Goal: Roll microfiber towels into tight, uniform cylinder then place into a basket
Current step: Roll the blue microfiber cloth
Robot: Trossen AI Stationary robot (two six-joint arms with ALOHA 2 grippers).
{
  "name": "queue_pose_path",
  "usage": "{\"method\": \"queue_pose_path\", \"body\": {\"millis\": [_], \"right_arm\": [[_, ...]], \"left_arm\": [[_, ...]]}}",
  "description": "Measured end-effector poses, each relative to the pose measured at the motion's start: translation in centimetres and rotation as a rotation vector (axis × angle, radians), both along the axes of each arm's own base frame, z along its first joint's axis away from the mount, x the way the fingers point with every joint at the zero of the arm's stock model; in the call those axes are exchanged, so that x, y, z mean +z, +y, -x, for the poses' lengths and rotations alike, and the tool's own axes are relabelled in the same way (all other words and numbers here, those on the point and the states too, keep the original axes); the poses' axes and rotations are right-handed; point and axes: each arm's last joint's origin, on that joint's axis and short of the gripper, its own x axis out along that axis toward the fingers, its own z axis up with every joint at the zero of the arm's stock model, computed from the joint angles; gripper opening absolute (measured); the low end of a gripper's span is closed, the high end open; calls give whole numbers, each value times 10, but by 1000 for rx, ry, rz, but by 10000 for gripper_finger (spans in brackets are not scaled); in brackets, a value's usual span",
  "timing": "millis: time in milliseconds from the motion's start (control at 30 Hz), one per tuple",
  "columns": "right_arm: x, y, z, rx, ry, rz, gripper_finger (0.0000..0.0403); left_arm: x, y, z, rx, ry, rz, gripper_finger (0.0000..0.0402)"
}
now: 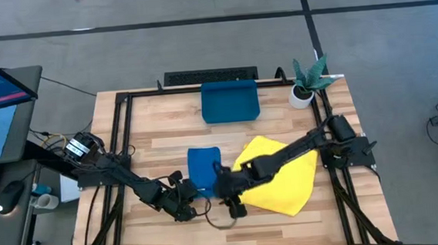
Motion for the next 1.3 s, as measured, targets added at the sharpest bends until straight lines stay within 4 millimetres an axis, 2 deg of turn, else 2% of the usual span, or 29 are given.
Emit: {"method": "queue_pose_path", "body": {"millis": [167,333,567,800,1300], "right_arm": [[-17,19,-1,85,-88,205,151],[-20,20,-3,103,-125,308,148],[-19,13,-6,95,-131,308,148],[-26,12,-4,96,-130,307,148],[-27,9,-4,64,-121,288,143]], "left_arm": [[0,0,0,16,-5,12,0],[0,0,-1,25,-12,21,0],[0,2,-4,36,-27,35,0],[0,2,-4,36,-28,36,0],[0,2,-4,19,-24,23,0]]}}
